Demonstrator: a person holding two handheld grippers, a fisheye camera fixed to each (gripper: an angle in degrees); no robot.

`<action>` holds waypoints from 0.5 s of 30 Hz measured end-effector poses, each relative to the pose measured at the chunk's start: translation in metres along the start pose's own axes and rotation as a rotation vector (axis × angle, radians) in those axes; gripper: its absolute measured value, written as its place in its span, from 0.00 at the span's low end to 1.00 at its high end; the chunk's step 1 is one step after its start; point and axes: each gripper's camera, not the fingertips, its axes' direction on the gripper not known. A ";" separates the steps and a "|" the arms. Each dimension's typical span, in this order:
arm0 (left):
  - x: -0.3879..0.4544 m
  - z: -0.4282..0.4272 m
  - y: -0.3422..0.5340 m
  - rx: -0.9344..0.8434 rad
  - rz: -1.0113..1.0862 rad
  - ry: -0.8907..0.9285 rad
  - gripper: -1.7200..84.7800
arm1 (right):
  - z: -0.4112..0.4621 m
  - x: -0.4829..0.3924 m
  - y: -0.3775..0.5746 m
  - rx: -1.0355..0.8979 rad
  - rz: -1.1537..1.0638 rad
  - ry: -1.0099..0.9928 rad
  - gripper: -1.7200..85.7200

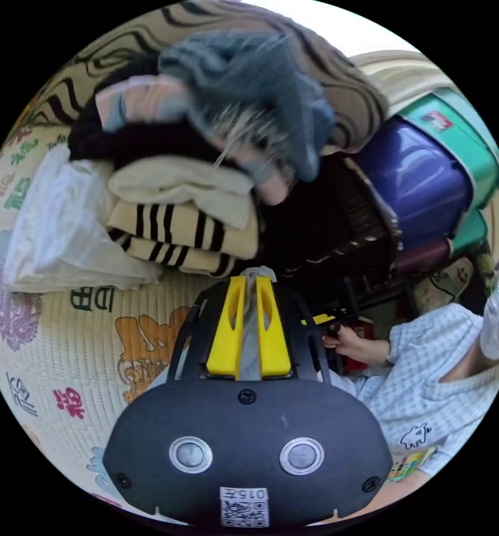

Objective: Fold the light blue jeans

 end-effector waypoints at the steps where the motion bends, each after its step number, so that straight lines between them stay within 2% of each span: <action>1: 0.016 -0.036 0.011 0.056 0.028 -0.008 0.04 | 0.000 -0.018 0.009 0.012 -0.050 -0.009 0.07; 5: 0.068 -0.164 0.045 0.239 0.092 -0.059 0.04 | -0.007 -0.100 0.028 0.126 -0.312 0.090 0.07; 8: 0.095 -0.233 0.064 0.308 0.097 -0.108 0.03 | -0.008 -0.147 0.035 0.188 -0.462 0.168 0.07; 15: 0.144 -0.361 0.133 0.507 0.121 -0.024 0.03 | 0.031 -0.222 0.087 0.120 -0.704 0.218 0.07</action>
